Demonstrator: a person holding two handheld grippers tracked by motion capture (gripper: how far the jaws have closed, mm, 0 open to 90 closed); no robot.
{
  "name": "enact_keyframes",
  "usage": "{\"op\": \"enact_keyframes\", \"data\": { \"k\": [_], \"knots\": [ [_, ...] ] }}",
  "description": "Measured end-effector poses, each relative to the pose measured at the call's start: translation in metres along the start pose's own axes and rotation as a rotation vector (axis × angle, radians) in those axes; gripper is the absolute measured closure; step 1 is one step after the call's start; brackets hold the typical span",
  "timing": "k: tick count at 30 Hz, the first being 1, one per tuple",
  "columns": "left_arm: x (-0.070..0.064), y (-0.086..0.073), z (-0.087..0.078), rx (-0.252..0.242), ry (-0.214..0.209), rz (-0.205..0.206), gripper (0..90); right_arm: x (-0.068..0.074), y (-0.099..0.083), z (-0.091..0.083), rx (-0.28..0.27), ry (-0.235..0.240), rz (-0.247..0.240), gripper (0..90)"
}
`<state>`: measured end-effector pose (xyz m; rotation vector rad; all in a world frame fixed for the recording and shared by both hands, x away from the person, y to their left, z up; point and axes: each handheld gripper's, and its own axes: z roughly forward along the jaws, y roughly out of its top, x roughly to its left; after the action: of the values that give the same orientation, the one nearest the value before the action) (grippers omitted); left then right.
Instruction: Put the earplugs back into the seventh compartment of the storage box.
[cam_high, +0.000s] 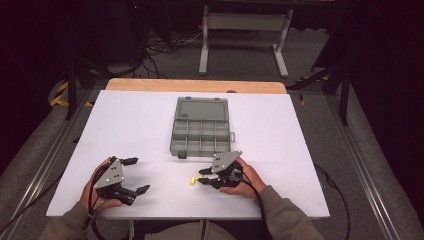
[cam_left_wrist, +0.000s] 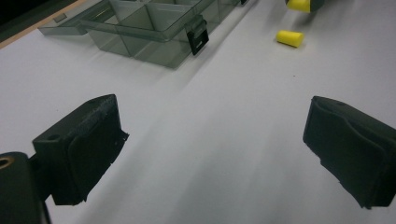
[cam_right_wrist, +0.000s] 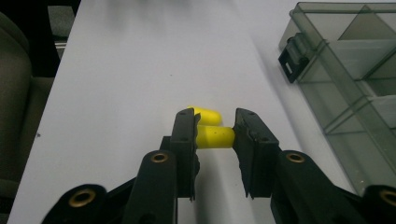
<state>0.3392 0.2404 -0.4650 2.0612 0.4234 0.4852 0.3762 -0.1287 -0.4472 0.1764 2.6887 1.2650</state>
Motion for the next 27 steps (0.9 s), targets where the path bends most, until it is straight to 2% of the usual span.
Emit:
{"op": "enact_keyframes", "data": {
  "k": [27],
  "knots": [
    [0.001,-0.001,0.0,0.0,-0.009,-0.006,5.7,0.003,0.008,-0.025,-0.078,-0.075,-0.007,71.6]
  ]
}}
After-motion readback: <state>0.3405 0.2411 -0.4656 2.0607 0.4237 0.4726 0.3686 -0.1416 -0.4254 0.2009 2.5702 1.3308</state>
